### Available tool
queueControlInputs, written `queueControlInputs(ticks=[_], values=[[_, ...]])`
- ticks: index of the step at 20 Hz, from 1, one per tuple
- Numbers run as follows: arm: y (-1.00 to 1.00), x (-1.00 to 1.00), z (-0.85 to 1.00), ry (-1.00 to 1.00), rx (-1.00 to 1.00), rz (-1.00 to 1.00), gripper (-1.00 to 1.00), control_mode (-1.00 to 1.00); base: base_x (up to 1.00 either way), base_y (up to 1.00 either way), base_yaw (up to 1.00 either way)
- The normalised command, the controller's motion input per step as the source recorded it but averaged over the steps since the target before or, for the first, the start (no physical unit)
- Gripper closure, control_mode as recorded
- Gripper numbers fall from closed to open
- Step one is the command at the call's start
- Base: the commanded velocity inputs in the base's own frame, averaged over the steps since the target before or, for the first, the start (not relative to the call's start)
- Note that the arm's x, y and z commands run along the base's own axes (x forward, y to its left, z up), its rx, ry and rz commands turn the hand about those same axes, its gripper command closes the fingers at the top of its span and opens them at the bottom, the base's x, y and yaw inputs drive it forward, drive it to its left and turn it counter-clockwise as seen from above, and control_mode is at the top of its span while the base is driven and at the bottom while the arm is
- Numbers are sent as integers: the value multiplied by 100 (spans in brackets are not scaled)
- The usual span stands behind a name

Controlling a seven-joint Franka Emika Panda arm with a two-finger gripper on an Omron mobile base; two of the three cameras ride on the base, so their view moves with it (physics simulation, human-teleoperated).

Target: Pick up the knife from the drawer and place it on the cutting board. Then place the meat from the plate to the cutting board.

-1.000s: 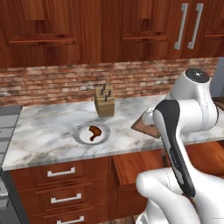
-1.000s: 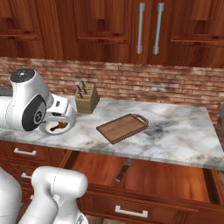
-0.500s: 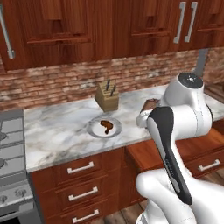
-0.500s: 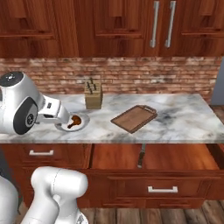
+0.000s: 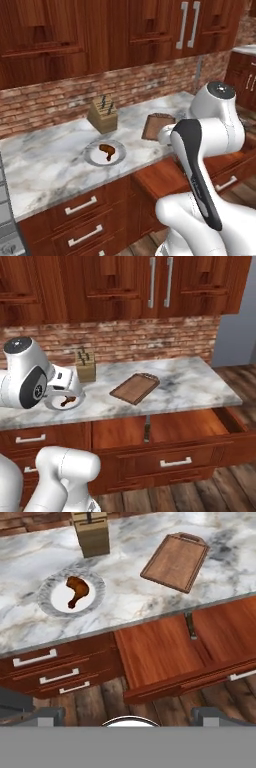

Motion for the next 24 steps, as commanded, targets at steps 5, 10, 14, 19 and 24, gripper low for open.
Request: queueControlInputs(ticks=[5,10,14,19,24], values=[[0,0,0,0,0,0,-100,100,0,64,-35],[0,0,0,0,0,0,-100,100,-3,52,-32],[0,0,0,0,0,0,-100,100,31,24,-34],[0,0,0,0,0,0,-100,100,36,36,-32],[0,0,0,0,0,0,-100,100,0,64,-31]])
